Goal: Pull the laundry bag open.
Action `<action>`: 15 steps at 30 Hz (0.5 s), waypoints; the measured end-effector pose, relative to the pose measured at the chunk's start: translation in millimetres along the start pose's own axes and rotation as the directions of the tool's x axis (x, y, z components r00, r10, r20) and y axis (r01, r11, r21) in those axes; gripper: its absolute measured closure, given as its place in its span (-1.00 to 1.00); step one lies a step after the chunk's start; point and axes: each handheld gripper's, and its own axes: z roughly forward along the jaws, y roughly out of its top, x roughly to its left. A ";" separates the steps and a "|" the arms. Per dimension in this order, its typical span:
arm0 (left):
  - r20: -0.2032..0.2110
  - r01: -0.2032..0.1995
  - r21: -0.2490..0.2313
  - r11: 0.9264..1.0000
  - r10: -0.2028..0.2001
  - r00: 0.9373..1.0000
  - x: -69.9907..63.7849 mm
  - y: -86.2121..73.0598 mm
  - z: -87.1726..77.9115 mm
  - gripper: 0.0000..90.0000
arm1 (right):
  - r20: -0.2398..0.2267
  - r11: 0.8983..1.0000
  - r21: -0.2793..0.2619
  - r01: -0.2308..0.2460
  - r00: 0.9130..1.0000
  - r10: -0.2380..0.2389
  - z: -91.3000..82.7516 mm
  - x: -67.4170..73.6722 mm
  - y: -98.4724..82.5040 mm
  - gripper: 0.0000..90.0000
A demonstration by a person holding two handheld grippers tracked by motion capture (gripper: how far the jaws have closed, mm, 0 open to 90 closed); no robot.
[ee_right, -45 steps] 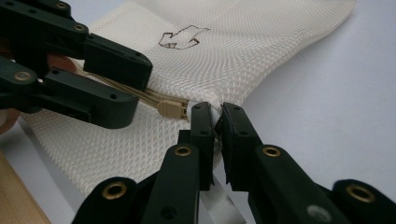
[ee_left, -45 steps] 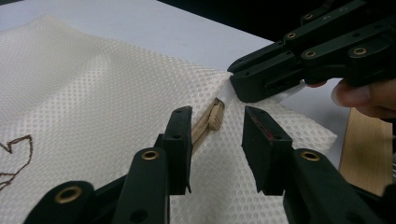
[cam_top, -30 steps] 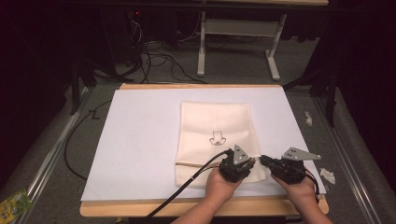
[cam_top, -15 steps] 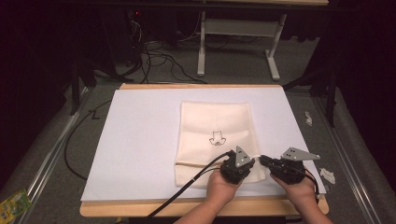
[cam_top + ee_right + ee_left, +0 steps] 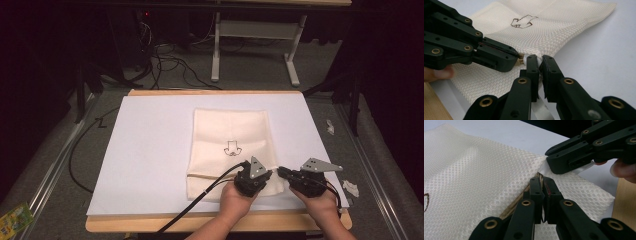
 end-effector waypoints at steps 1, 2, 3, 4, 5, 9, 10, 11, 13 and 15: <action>-0.001 -0.001 0.001 1.000 0.001 1.000 0.3 0.2 -0.6 0.94 | 0.000 1.000 0.002 -0.003 1.000 0.003 -0.2 0.5 0.4 0.91; -0.001 -0.001 0.001 1.000 0.001 1.000 0.3 0.2 -0.6 0.94 | 0.000 1.000 0.002 -0.003 1.000 0.003 -0.2 0.5 0.4 0.91; -0.002 -0.001 0.001 1.000 0.001 1.000 0.4 0.2 -0.8 0.94 | 0.003 1.000 0.000 -0.004 1.000 0.004 0.4 1.1 0.9 0.91; -0.002 -0.001 0.001 1.000 0.001 1.000 0.6 0.2 -1.0 0.94 | 0.005 1.000 0.000 -0.001 1.000 0.001 0.6 1.5 1.1 0.91; 0.000 0.003 0.002 1.000 -0.003 1.000 1.6 0.1 -2.0 0.95 | 0.009 1.000 -0.001 0.004 1.000 -0.004 0.9 2.1 1.8 0.91; 0.003 0.001 0.003 1.000 -0.001 1.000 2.9 -0.6 -2.9 0.95 | 0.001 1.000 0.004 0.004 1.000 -0.004 1.0 2.6 2.6 0.92; 0.003 0.000 0.004 1.000 0.000 1.000 3.1 -0.7 -3.3 0.95 | 0.001 1.000 0.005 0.004 1.000 -0.004 0.9 3.0 2.7 0.92; 0.003 0.000 0.004 1.000 0.000 1.000 3.1 -0.7 -3.3 0.95 | 0.002 1.000 0.004 0.007 1.000 -0.007 1.0 3.3 2.8 0.92; 0.004 0.002 -0.001 1.000 -0.002 1.000 3.6 -0.7 -4.4 0.95 | 0.005 1.000 -0.005 0.011 1.000 -0.011 0.8 4.0 3.2 0.92; 0.002 0.001 -0.001 1.000 -0.001 1.000 4.3 -0.8 -5.2 0.95 | 0.001 1.000 -0.008 0.007 1.000 -0.007 1.1 4.3 3.6 0.92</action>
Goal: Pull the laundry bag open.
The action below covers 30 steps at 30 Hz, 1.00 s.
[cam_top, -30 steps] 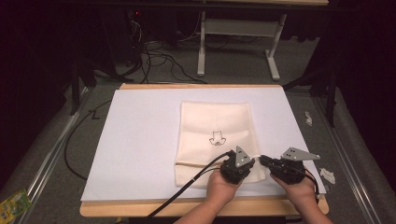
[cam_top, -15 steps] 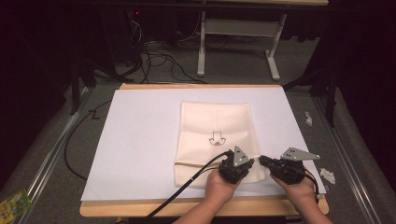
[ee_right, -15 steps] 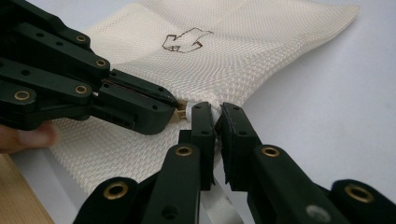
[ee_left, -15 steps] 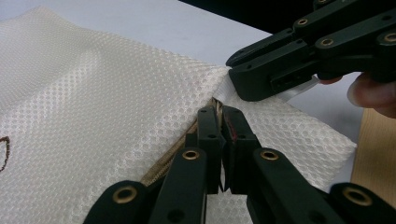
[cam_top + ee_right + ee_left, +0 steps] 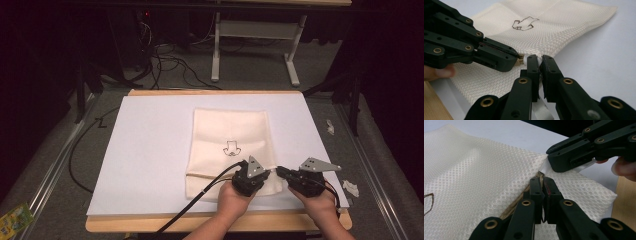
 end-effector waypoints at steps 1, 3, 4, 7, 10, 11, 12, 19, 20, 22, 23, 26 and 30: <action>0.000 0.000 0.004 1.000 0.000 1.000 0.3 0.1 -0.4 0.95 | 0.000 1.000 0.000 0.000 1.000 0.000 0.0 0.0 0.0 0.92; 0.008 0.012 0.001 1.000 -0.012 1.000 1.5 -0.2 -0.9 0.95 | -0.003 1.000 0.005 0.000 1.000 0.000 0.1 0.4 0.4 0.92; 0.014 0.016 0.002 1.000 -0.016 1.000 2.0 -0.1 -1.4 0.95 | -0.002 1.000 0.003 -0.002 1.000 0.002 -0.2 0.6 0.1 0.92; 0.014 0.025 0.004 1.000 -0.025 1.000 3.2 -0.7 -3.6 0.95 | 0.015 1.000 -0.002 -0.005 1.000 0.006 -1.3 0.5 0.7 0.93; 0.008 0.040 0.007 0.999 -0.040 0.999 9.2 -6.1 -7.0 0.95 | 0.023 0.999 -0.009 -0.042 0.999 0.042 -3.8 -8.2 -1.7 0.93; 0.008 0.040 0.007 0.999 -0.040 0.999 9.2 -6.1 -7.0 0.95 | 0.017 0.999 -0.009 -0.050 0.999 0.050 -3.8 -9.2 -2.0 0.93; 0.012 0.045 0.004 0.999 -0.045 0.999 10.1 -6.9 -7.7 0.95 | 0.016 0.999 -0.008 -0.050 0.999 0.051 -4.0 -8.4 -1.5 0.93; 0.002 0.062 0.020 0.998 -0.062 0.998 18.0 -11.6 -14.9 0.95 | 0.033 0.999 -0.012 -0.050 0.998 0.051 -4.8 -11.3 -2.9 0.93; -0.005 0.064 0.024 0.998 -0.063 0.998 21.2 -13.8 -18.0 0.95 | 0.036 0.998 -0.014 -0.055 0.998 0.055 -5.2 -12.9 -3.3 0.93; -0.017 0.064 0.035 0.997 -0.063 0.998 26.8 -18.6 -25.7 0.95 | 0.036 0.997 -0.012 -0.071 0.997 0.071 -6.3 -16.7 -5.5 0.92; -0.021 0.065 0.037 0.997 -0.064 0.998 27.9 -19.5 -27.8 0.95 | 0.038 0.997 -0.013 -0.070 0.997 0.071 -6.5 -16.8 -5.6 0.92; -0.029 0.066 0.039 0.997 -0.064 0.998 31.3 -21.7 -33.5 0.95 | 0.041 0.998 -0.013 -0.069 0.997 0.069 -6.6 -15.7 -5.1 0.92; -0.048 0.066 0.054 0.996 -0.063 0.997 40.8 -26.7 -48.3 0.95 | 0.045 0.998 -0.014 -0.060 0.997 0.061 -6.4 -16.5 -4.8 0.92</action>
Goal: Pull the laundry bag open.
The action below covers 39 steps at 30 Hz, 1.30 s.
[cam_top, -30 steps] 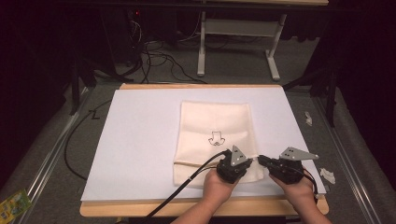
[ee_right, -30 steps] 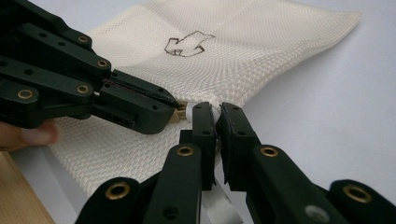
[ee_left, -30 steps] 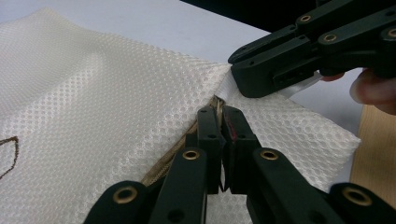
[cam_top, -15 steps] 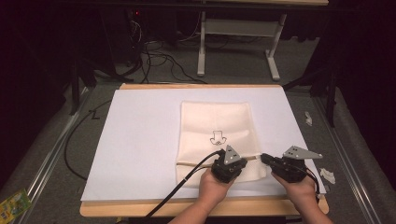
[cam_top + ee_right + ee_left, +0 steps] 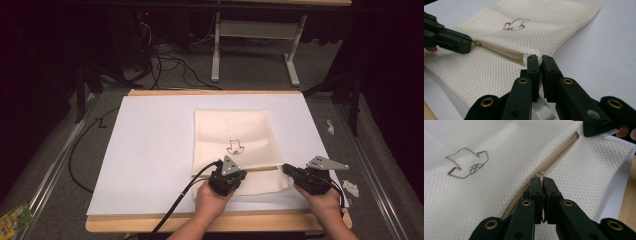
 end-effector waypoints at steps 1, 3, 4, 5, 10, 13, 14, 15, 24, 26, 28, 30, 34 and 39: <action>0.000 0.000 0.000 1.000 0.000 1.000 0.0 0.0 0.0 0.95 | 0.000 1.000 -0.001 -0.010 1.000 0.010 -0.1 -0.1 -0.2 0.92; -0.013 0.022 0.000 1.000 -0.022 1.000 8.3 -5.6 -10.8 0.95 | 0.005 1.000 0.001 -0.015 1.000 0.015 -0.3 -0.2 -0.4 0.92; -0.017 0.030 0.002 1.000 -0.030 0.999 11.6 -8.6 -15.5 0.95 | 0.006 1.000 0.001 -0.016 1.000 0.016 -0.4 -0.2 -0.5 0.92; -0.017 0.030 0.002 1.000 -0.030 0.999 11.6 -8.6 -15.5 0.95 | 0.009 1.000 0.000 -0.016 1.000 0.016 -0.6 -0.4 -0.5 0.92; -0.058 0.063 0.012 0.998 -0.063 0.996 29.0 -21.1 -41.0 0.95 | 0.006 1.000 -0.003 -0.016 1.000 0.016 -1.8 -1.1 -0.6 0.92; -0.080 0.081 0.023 0.996 -0.079 0.994 40.8 -27.2 -55.8 0.95 | 0.012 1.000 -0.003 -0.020 1.000 0.020 -2.5 -2.2 -1.0 0.92; -0.080 0.081 0.023 0.996 -0.079 0.994 40.8 -27.2 -55.8 0.95 | 0.012 1.000 -0.003 -0.020 1.000 0.020 -2.5 -2.2 -1.0 0.92; -0.087 0.081 0.031 0.996 -0.078 0.993 44.0 -28.7 -60.2 0.95 | 0.013 1.000 -0.003 -0.025 1.000 0.025 -2.4 -2.7 -1.0 0.92; -0.141 0.107 0.047 0.993 -0.099 0.985 66.8 -47.9 -90.6 0.95 | 0.021 0.999 0.004 -0.037 0.999 0.037 -2.0 -4.5 -1.8 0.92; -0.138 0.109 0.046 0.993 -0.102 0.985 68.1 -49.7 -91.8 0.95 | 0.026 0.999 0.007 -0.040 0.999 0.040 -2.2 -4.6 -1.9 0.92; -0.146 0.126 0.015 0.992 -0.122 0.982 73.0 -56.9 -98.3 0.95 | 0.031 0.999 0.007 -0.040 0.999 0.040 -2.5 -6.8 -2.5 0.92; -0.151 0.152 -0.019 0.988 -0.153 0.977 79.1 -59.2 -106.7 0.95 | 0.033 0.999 0.002 -0.054 0.998 0.053 -3.6 -8.6 -2.4 0.92; -0.154 0.148 -0.038 0.988 -0.152 0.976 82.7 -57.9 -115.1 0.95 | 0.020 0.998 -0.009 -0.054 0.998 0.055 -4.9 -9.1 -2.0 0.92; -0.136 0.150 -0.028 0.988 -0.153 0.979 80.6 -59.5 -113.9 0.95 | 0.031 0.999 -0.004 -0.049 0.998 0.050 -6.5 -8.1 -3.3 0.92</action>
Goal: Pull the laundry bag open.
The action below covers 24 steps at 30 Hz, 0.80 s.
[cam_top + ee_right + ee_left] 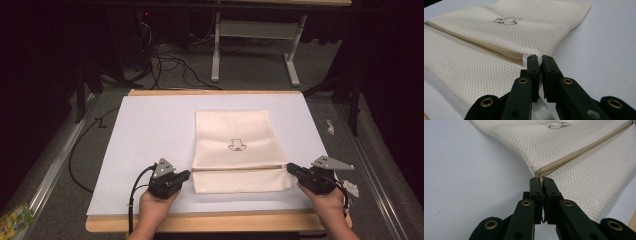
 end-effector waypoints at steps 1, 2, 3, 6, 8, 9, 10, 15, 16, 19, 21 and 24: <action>0.003 -0.007 0.007 1.000 0.007 1.000 -0.8 -0.3 0.4 0.95 | -0.001 1.000 -0.001 0.001 1.000 -0.001 -0.2 -0.5 -0.4 0.92; 0.003 -0.007 0.007 1.000 0.007 1.000 -0.8 -0.3 0.4 0.95 | -0.001 1.000 -0.001 0.001 1.000 -0.001 -0.2 -0.5 -0.4 0.92; 0.003 -0.010 0.009 1.000 0.010 1.000 -0.5 -1.1 1.8 0.94 | -0.003 1.000 -0.004 0.000 1.000 0.000 -0.3 -1.2 -0.7 0.92; 0.006 -0.007 0.010 1.000 0.007 1.000 1.0 -1.7 3.2 0.94 | -0.004 1.000 -0.003 0.000 1.000 0.000 0.2 -1.3 -0.9 0.91; 0.006 -0.011 0.013 1.000 0.011 1.000 2.0 -2.5 4.4 0.94 | -0.005 1.000 0.000 0.001 1.000 -0.001 0.9 -0.8 -1.4 0.91; 0.012 -0.016 0.028 0.999 0.016 1.000 3.0 -4.2 6.3 0.94 | -0.004 1.000 0.007 0.000 1.000 0.000 1.5 -0.5 -2.4 0.91; 0.012 -0.016 0.028 0.999 0.016 1.000 3.0 -4.2 6.3 0.94 | -0.004 1.000 0.007 0.000 1.000 0.000 1.5 -0.5 -2.4 0.91; 0.009 -0.025 0.065 0.998 0.024 1.000 4.9 -9.4 11.3 0.94 | -0.022 0.999 0.049 0.001 1.000 0.000 6.6 -0.9 -6.9 0.88; 0.006 -0.028 0.089 0.996 0.027 1.000 5.8 -12.3 14.8 0.93 | -0.025 0.998 0.066 0.011 1.000 -0.009 8.9 -1.5 -8.7 0.87; 0.009 -0.020 0.106 0.994 0.019 1.000 6.2 -15.8 19.2 0.92 | -0.024 0.994 0.108 0.015 1.000 -0.012 15.0 -2.6 -13.7 0.82; 0.011 -0.019 0.107 0.994 0.017 1.000 6.3 -15.8 19.3 0.89 | -0.023 0.993 0.121 0.004 1.000 -0.001 16.2 -3.4 -15.3 0.79; 0.008 -0.014 0.099 0.995 0.013 1.000 8.3 -15.4 17.5 0.75 | -0.024 0.994 0.111 0.001 1.000 0.002 15.2 -4.2 -15.0 0.73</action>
